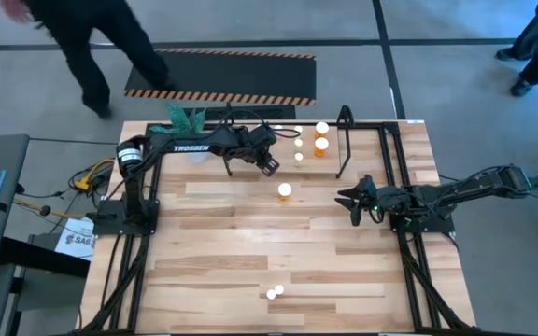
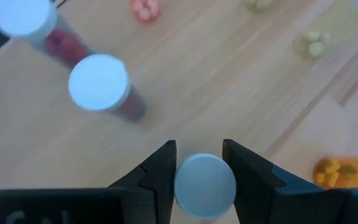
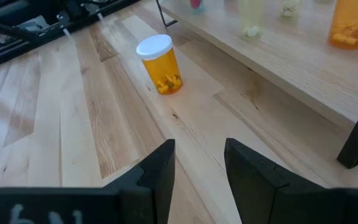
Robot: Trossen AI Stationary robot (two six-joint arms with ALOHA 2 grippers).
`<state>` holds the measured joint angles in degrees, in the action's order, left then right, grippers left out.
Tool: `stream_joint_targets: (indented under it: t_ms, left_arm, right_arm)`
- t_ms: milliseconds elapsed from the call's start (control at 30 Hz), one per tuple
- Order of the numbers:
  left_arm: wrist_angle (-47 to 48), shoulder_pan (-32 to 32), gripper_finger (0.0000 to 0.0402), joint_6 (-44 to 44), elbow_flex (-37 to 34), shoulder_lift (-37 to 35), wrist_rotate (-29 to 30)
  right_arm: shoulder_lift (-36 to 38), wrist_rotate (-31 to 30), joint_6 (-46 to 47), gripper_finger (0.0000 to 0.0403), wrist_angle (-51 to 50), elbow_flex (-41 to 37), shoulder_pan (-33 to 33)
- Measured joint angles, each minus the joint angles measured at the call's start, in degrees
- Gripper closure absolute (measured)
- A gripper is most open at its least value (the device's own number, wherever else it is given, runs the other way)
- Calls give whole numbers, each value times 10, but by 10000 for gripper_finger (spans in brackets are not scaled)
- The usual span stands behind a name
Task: Pick and place medicine bottles onto shelf by color
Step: Put the blue pill bottle on the shelf
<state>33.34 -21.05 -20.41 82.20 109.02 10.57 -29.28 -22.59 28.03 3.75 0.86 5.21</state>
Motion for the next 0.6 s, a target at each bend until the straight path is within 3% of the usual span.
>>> stream_joint_targets:
  t_ms: [600]
  left_arm:
    - [-14,-2,285,-4,4,9,21]
  right_arm:
    - [0,0,0,241,0,0,0]
